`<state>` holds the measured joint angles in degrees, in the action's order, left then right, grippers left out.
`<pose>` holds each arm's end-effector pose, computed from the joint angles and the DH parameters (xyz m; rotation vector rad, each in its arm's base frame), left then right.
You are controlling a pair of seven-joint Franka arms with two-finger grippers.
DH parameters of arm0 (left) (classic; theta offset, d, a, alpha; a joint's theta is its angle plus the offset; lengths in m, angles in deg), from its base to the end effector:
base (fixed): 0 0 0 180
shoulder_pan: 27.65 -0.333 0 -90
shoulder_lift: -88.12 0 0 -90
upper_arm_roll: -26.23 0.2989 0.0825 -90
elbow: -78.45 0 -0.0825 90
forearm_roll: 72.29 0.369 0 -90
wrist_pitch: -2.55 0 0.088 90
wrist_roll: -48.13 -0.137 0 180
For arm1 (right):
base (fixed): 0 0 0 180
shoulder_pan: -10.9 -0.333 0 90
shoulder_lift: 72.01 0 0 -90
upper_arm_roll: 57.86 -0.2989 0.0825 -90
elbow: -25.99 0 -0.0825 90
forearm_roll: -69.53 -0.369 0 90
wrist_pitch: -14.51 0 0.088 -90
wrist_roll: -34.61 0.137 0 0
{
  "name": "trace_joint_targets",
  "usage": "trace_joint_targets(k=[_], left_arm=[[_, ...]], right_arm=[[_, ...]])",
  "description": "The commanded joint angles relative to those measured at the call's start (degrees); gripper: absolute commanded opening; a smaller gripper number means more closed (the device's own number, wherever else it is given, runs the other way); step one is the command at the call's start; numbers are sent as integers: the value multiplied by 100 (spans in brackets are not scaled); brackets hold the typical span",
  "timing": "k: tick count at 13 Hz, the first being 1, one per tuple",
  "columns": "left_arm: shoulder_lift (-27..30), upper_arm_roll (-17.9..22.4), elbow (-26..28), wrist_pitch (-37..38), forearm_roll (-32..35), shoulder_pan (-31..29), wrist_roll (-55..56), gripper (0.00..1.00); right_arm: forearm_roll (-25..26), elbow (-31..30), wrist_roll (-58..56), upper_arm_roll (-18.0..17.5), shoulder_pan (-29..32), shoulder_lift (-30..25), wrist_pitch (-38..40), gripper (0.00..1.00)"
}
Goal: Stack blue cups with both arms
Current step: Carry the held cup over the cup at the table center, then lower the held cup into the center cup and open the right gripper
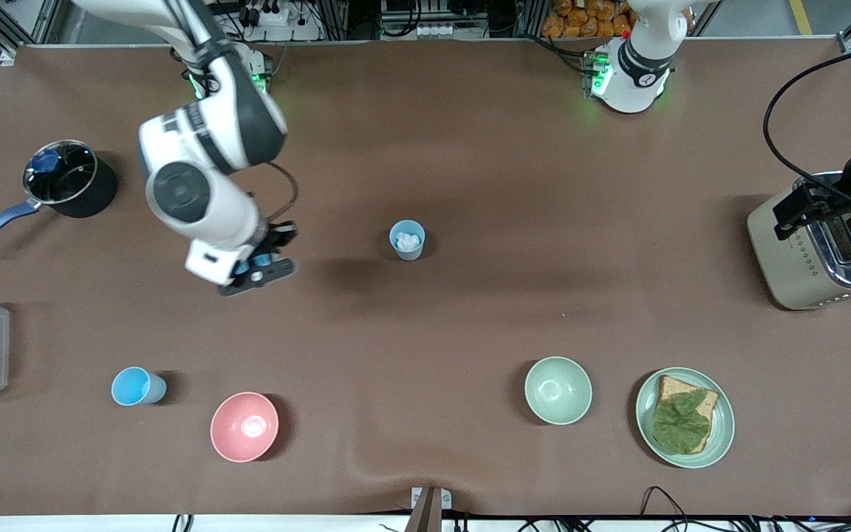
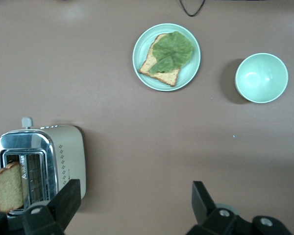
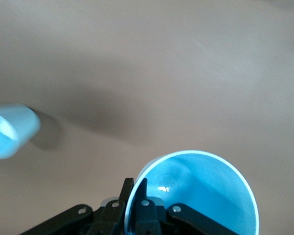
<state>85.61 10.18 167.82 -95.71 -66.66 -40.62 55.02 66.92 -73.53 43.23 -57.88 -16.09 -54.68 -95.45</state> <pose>0.5693 -0.0155 0.5734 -3.0591 -0.0900 -0.1840 0.5372 0.2789 0.3542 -3.0963 -0.4724 0.1996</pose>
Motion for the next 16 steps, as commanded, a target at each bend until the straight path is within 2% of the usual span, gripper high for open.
trace_joint_targets(k=[1, 3, 4, 5, 7, 8, 10, 16], left_arm=[[189, -22, 177, 70, -325, -136, -213, 100], [267, 127, 256, 70, -352, 109, -214, 100], [311, 354, 352, 61, -361, 363, -213, 100], [347, 670, 397, 70, -361, 696, -205, 100], [443, 1713, 467, 70, -361, 1688, -213, 100], [504, 1971, 546, 79, -361, 1919, -213, 100], [531, 1965, 634, 88, -361, 1904, -205, 100], [531, 1965, 661, 166, -361, 1912, -196, 100]], right_arm=[[-352, 135, 1364, 90, -559, 366, -613, 0], [-442, 135, 2193, 90, -833, 499, -948, 0], [-486, 144, 2493, 90, -930, 543, -1036, 0], [-538, 144, 2748, 90, -1044, 639, -1237, 0], [-556, 144, 3398, 90, -1325, 850, -1633, 0], [-565, 205, 3679, 90, -1405, 973, -1774, 0], [-565, 546, 4225, 90, -1527, 1245, -1776, 0], [-767, 575, 4692, 90, -1800, 1449, -1749, 0]])
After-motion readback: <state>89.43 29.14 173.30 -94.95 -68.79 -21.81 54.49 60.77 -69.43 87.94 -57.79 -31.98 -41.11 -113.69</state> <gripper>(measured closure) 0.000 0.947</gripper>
